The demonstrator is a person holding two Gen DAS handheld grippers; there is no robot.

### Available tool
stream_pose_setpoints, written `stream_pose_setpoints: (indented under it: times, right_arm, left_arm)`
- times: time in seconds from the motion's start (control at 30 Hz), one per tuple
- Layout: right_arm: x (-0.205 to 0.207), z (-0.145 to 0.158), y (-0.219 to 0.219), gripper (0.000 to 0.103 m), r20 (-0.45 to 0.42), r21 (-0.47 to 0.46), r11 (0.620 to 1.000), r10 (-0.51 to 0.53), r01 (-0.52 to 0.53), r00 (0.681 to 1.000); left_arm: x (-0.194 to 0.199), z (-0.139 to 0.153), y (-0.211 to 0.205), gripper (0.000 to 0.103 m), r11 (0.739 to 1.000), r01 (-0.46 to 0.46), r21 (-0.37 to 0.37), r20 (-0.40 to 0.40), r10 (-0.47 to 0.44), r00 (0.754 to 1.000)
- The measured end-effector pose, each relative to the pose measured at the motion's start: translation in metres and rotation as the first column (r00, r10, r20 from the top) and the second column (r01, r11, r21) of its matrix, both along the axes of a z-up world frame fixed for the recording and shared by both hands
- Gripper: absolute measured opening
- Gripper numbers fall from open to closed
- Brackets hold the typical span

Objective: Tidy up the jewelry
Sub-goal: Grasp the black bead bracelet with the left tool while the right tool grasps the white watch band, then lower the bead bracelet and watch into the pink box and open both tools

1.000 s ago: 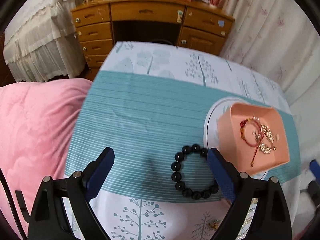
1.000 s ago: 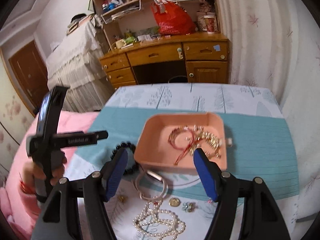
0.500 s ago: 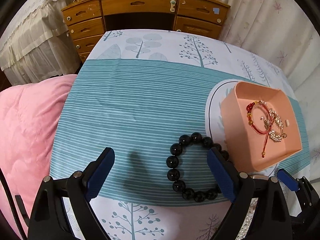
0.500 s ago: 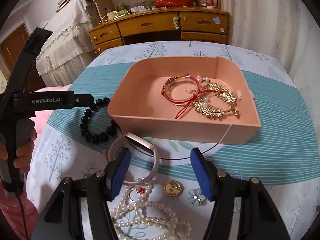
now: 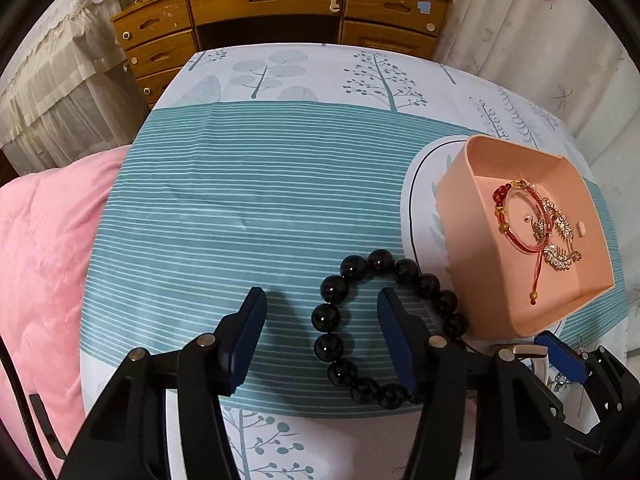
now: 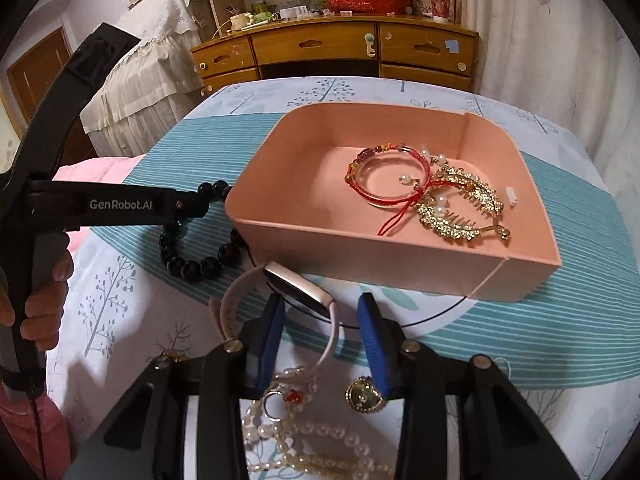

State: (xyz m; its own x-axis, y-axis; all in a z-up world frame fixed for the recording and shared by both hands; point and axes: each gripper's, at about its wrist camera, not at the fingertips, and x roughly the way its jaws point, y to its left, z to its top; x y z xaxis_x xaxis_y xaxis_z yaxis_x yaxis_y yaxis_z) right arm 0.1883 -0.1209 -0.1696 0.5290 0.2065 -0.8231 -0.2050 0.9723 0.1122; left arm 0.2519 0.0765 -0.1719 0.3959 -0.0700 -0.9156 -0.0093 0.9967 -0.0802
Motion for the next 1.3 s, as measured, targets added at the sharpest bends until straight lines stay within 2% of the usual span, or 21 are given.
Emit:
stream_pose_setpoints:
  times: [0.07, 0.3, 0.4, 0.53, 0.77, 0.97, 1.3]
  right_arm:
    - [-0.001, -0.001, 0.0, 0.033, 0.012, -0.007, 1.0, 0.002, -0.002, 1.0]
    - [0.0, -0.001, 0.001, 0.023, 0.024, -0.016, 1.0, 0.009, -0.008, 1.0]
    - [-0.001, 0.0, 0.001, 0.019, 0.027, -0.028, 1.0, 0.008, -0.007, 1.0]
    - [-0.001, 0.0, 0.001, 0.019, 0.024, -0.03, 1.0, 0.008, -0.007, 1.0]
    - [0.0, 0.0, -0.009, 0.017, -0.012, 0.044, 0.999, -0.009, 0.009, 1.0]
    - [-0.003, 0.002, -0.009, 0.016, -0.038, 0.075, 0.997, -0.004, 0.007, 0.999]
    - [-0.012, 0.032, 0.0, 0.015, 0.029, 0.095, 0.993, 0.062, -0.064, 0.998]
  left_arm:
    - [0.001, -0.002, -0.001, 0.046, 1.0, 0.003, -0.001, -0.004, -0.003, 1.0]
    - [0.001, -0.003, -0.004, 0.045, 1.0, 0.006, 0.02, 0.004, -0.006, 1.0]
    - [0.0, -0.003, -0.003, 0.036, 0.999, -0.002, 0.034, 0.009, 0.002, 1.0]
    - [-0.002, -0.001, 0.002, 0.015, 1.0, -0.001, -0.001, 0.012, 0.001, 1.0]
    - [-0.003, 0.002, 0.007, 0.013, 1.0, -0.011, -0.029, 0.034, 0.011, 0.999]
    - [-0.011, 0.021, 0.01, 0.013, 0.999, -0.016, -0.037, 0.09, 0.019, 0.996]
    - [-0.037, 0.088, -0.009, 0.012, 0.996, 0.05, -0.07, 0.256, -0.03, 0.966]
